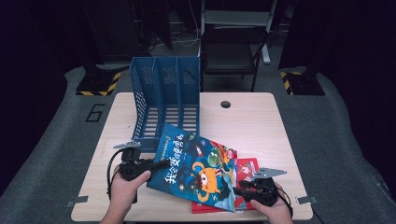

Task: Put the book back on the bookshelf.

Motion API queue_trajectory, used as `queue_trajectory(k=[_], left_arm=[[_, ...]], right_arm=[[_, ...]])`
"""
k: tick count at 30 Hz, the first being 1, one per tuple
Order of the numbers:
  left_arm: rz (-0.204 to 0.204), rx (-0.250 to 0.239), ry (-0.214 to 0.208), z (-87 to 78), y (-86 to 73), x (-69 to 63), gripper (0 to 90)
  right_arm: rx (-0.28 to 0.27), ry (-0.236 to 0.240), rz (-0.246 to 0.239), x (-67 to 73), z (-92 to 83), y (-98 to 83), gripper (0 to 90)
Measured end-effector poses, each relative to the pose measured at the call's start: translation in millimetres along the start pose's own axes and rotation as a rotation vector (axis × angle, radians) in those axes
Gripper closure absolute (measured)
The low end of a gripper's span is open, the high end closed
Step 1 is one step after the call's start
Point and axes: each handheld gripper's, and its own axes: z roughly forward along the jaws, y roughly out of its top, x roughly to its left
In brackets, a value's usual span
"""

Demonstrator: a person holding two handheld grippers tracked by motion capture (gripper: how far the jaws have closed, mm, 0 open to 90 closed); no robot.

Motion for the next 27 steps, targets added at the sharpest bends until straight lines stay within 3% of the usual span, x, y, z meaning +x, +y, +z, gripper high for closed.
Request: queue_trajectory(k=[3,12,23,27], left_arm=[[0.001,0.003,0.000,0.0,4.5,-2.0,63.4],[-0.005,-0.010,0.007,-2.2,18.0,-4.5,66.2],[0.014,-0.012,0.025,-5.2,38.2,-10.1,69.4],[-0.013,-0.003,0.044,-2.4,48.7,-10.0,70.0]], right_arm=[[0.001,0.013,-0.028,4.3,1.2,0.3,63.9],[-0.011,0.061,-0.021,8.2,6.6,1.2,67.5],[-0.016,0.070,-0.048,16.1,16.9,6.4,64.9],[-0.023,0.056,-0.057,17.1,20.4,8.2,59.1]])
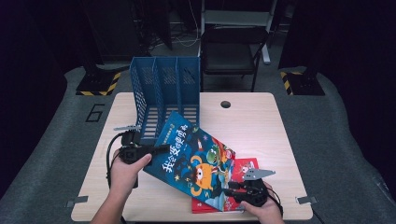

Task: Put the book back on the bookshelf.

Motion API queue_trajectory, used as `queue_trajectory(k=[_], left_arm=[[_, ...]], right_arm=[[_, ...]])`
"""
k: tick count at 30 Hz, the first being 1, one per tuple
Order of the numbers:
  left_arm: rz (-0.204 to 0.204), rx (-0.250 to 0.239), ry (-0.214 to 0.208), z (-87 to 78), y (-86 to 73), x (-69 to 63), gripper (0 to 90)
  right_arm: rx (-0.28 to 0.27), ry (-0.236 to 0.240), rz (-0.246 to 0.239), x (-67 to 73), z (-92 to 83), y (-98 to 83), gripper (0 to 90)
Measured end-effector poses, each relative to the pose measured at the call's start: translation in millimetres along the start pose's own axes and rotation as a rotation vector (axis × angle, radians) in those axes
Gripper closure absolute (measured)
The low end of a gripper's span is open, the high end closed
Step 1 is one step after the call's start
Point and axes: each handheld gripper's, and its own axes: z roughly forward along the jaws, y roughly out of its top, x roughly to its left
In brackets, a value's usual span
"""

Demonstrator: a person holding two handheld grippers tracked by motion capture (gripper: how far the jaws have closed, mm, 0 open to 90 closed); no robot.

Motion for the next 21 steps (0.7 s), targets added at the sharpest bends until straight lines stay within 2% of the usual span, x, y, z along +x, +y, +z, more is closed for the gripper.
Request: queue_trajectory(k=[4,5,11,14,21], left_arm=[[-0.028,-0.002,-0.017,1.3,4.9,2.7,71.6],[-0.029,-0.005,-0.030,2.1,7.7,4.6,72.7],[-0.039,0.004,-0.041,3.1,13.4,6.5,74.0],[-0.052,-0.001,-0.054,1.7,18.0,7.7,75.2],[-0.070,-0.012,-0.052,-6.3,26.7,13.4,76.8]], right_arm=[[0.007,0.000,-0.020,1.3,1.0,0.0,56.9],[0.011,-0.009,-0.022,1.2,1.1,-1.0,57.3],[0.014,-0.012,-0.033,-1.6,-2.7,-2.4,59.2],[0.028,-0.026,-0.062,1.0,-2.4,-2.4,59.3],[0.017,-0.013,-0.050,-0.4,-2.0,-3.0,58.8]])
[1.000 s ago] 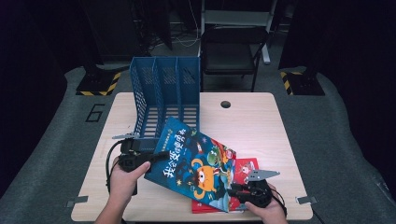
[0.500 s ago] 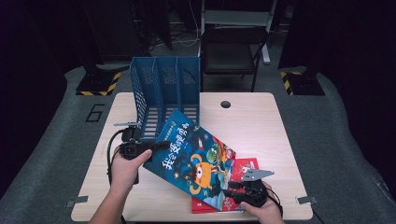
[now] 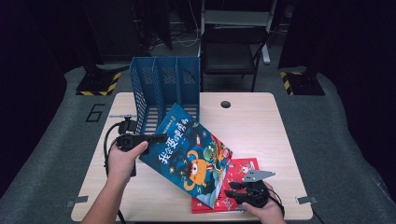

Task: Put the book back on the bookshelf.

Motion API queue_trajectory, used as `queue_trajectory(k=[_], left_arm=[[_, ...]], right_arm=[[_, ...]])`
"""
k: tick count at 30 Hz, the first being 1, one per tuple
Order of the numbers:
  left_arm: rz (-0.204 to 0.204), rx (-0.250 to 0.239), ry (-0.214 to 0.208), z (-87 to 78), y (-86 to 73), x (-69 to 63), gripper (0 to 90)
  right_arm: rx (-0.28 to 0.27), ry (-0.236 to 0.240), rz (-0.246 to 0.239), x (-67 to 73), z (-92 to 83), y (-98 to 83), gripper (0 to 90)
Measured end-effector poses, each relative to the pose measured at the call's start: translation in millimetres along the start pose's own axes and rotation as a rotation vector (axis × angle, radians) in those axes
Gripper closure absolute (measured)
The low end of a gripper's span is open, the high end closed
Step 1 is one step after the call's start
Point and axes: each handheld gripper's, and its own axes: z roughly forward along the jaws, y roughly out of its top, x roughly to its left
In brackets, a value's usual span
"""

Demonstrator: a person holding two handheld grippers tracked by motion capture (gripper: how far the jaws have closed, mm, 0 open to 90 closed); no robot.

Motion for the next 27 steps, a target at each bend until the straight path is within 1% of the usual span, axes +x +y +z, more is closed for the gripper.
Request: queue_trajectory(k=[6,7,12,14,15,16,18,21,22,23,25,26,27], left_arm=[[-0.016,-0.006,0.003,-6.8,5.1,3.6,77.9],[-0.030,-0.011,0.004,-8.7,6.7,4.7,78.2],[-0.028,-0.008,0.005,-11.7,11.4,4.3,79.0],[-0.011,-0.007,0.008,-13.0,17.1,0.2,79.4],[-0.011,-0.007,0.008,-13.0,17.1,0.2,79.7],[-0.007,-0.001,0.012,-13.6,19.3,-3.0,79.8],[0.029,0.004,0.021,-14.1,23.6,-9.9,79.8],[0.070,0.008,0.036,-14.1,28.2,-23.1,80.1],[0.072,0.009,0.040,-13.7,29.0,-25.6,80.2],[0.086,0.015,0.040,-11.9,31.7,-29.9,80.3],[0.098,0.017,0.041,-9.5,35.6,-34.8,80.7],[0.098,0.017,0.041,-9.5,35.6,-34.8,81.0],[0.126,0.027,0.044,-7.6,39.6,-42.0,81.3]], right_arm=[[-0.002,0.005,-0.002,0.1,-0.1,-0.2,58.3],[-0.003,0.004,0.001,0.2,-0.1,-0.2,58.1],[0.002,0.004,0.005,-0.1,-0.4,-0.3,58.0],[0.000,0.010,0.008,-0.3,-0.7,-0.5,57.9],[0.000,0.010,0.008,-0.3,-0.7,-0.5,57.9],[-0.002,0.010,0.012,-0.5,-0.6,-0.6,58.0],[-0.002,0.010,0.011,-0.7,-0.6,-0.6,58.0],[-0.002,0.010,0.006,-1.1,-0.9,-0.6,58.2],[-0.002,0.010,0.006,-1.1,-0.9,-0.7,58.2],[-0.001,0.010,0.010,-1.0,-1.1,-0.8,58.3],[-0.002,0.010,0.011,-1.2,-1.2,-0.9,58.2],[-0.002,0.010,0.011,-1.2,-1.2,-0.9,58.2],[-0.002,0.010,0.014,-1.2,-1.2,-0.9,58.2]])
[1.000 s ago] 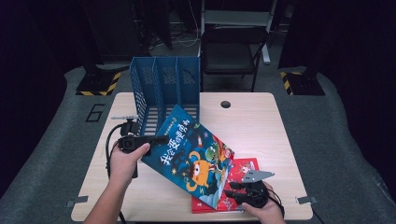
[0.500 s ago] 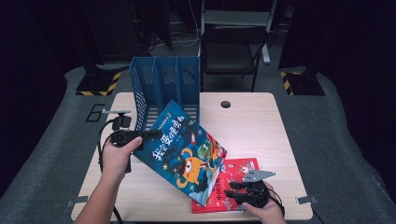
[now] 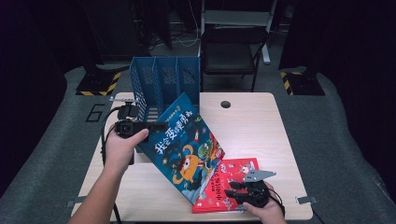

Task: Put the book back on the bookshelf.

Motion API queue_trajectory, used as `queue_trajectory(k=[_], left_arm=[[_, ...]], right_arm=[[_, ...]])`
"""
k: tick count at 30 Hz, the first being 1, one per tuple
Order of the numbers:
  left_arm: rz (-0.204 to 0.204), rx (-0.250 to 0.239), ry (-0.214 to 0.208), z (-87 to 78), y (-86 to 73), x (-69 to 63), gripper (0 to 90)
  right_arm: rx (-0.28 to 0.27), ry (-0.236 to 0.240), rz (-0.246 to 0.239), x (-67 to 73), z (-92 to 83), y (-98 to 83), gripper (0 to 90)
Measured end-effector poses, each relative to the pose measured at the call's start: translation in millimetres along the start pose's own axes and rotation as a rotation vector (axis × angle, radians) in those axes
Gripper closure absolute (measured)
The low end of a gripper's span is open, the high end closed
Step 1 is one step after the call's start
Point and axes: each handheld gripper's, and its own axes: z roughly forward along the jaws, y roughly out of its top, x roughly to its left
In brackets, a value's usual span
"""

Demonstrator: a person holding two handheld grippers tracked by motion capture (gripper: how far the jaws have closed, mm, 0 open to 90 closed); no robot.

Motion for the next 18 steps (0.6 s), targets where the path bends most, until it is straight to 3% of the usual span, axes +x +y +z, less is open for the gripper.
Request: queue_trajectory(k=[1,3,6,18], left_arm=[[0.000,0.000,0.000,0.0,0.0,0.0,81.4],[0.049,0.004,0.005,3.3,4.0,-12.7,81.5],[0.076,-0.004,0.009,5.4,3.2,-21.6,81.5],[0.075,0.010,0.006,9.7,-6.3,-27.2,80.4]], right_arm=[[0.001,-0.001,-0.001,0.0,0.0,0.0,58.2],[0.001,0.000,-0.001,-0.2,-0.2,0.1,58.2],[-0.006,-0.006,-0.004,-1.4,-0.3,-0.1,58.2],[0.000,-0.008,-0.006,-2.0,-0.8,-0.1,57.6]])
